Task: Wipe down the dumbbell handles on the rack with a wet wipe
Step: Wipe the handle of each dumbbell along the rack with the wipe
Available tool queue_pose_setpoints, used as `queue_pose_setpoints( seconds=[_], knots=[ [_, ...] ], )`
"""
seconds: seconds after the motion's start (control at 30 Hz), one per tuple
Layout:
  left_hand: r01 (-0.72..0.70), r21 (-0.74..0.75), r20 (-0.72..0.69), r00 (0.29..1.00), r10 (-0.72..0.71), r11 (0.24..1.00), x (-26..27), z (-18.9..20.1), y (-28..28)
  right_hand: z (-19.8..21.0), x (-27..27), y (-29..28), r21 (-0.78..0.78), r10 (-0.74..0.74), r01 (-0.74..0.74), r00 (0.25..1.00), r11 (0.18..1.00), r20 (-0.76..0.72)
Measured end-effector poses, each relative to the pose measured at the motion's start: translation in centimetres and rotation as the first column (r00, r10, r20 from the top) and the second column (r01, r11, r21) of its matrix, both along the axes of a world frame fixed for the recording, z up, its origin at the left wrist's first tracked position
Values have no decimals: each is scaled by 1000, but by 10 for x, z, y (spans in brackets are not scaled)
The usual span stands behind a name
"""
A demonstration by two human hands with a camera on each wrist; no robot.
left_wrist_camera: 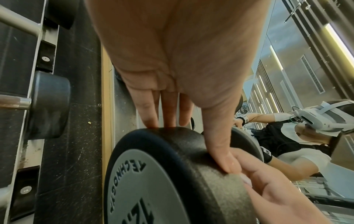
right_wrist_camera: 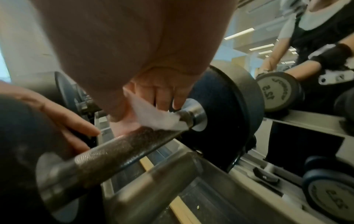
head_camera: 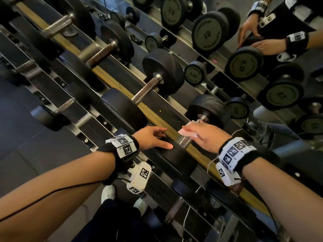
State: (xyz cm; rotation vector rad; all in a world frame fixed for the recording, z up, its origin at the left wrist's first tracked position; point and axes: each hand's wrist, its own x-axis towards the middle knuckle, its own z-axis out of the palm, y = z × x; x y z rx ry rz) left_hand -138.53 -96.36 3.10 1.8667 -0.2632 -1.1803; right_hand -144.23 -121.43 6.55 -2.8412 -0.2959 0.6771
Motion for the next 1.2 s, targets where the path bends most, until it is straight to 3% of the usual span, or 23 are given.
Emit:
queue_pose_setpoints(
  seconds=[0.07, 0.2, 0.37, 0.5, 0.7, 0.73, 0.8, 0.83, 0.93, 1.03, 1.07, 1.13, 1.2],
  knots=[
    [-2, -2, 0, 1000, 2, 1000, 0, 0, 0, -5, 5, -5, 26, 74, -75, 997, 997, 33],
    [-2, 0, 7, 1000, 2, 1000, -1, -2, 0, -19, 8, -11, -100, 161, -165, 986, 981, -50],
    [-18, 3, 16, 1000, 18, 1000, -2, -4, 1, -10, -13, 5, 148, 20, -14, 999, 989, -40],
    [-2, 15, 22, 1000, 1, 1000, -2, -4, 2, 6, -16, 9, 231, -85, 126, 980, 965, -182],
    [-6, 33, -2, 1000, 6, 999, 0, -4, 0, 28, 7, 0, 486, -329, 326, 941, 811, -82],
    [-4, 35, -3, 1000, 5, 999, 0, -4, 0, 26, 7, -3, 425, -290, 291, 955, 857, -69],
    [-4, 38, -2, 1000, 4, 999, 0, -3, 0, 17, 2, -5, 140, -119, 127, 991, 982, -64],
    [-5, 40, -2, 1000, 5, 999, 1, -2, 0, 11, -2, -4, 39, -64, 66, 996, 997, -54],
    [22, 63, 11, 1000, -22, 998, 5, 3, -3, 6, -15, 3, 84, -81, 84, 996, 993, -43],
    [72, 94, 53, 996, -77, 993, 8, 9, -6, -1, -28, 9, 165, -56, 80, 987, 983, -149],
    [78, 100, 63, 994, -85, 992, 8, 10, -7, 1, -30, 10, 255, -134, 195, 962, 947, -238],
    [73, 102, 72, 994, -81, 992, 6, 11, -7, 12, -27, 11, 453, -261, 431, 883, 780, -390],
    [51, 94, 66, 996, -57, 994, 4, 9, -6, 19, -18, 4, 578, -403, 537, 843, 614, -356]
  ],
)
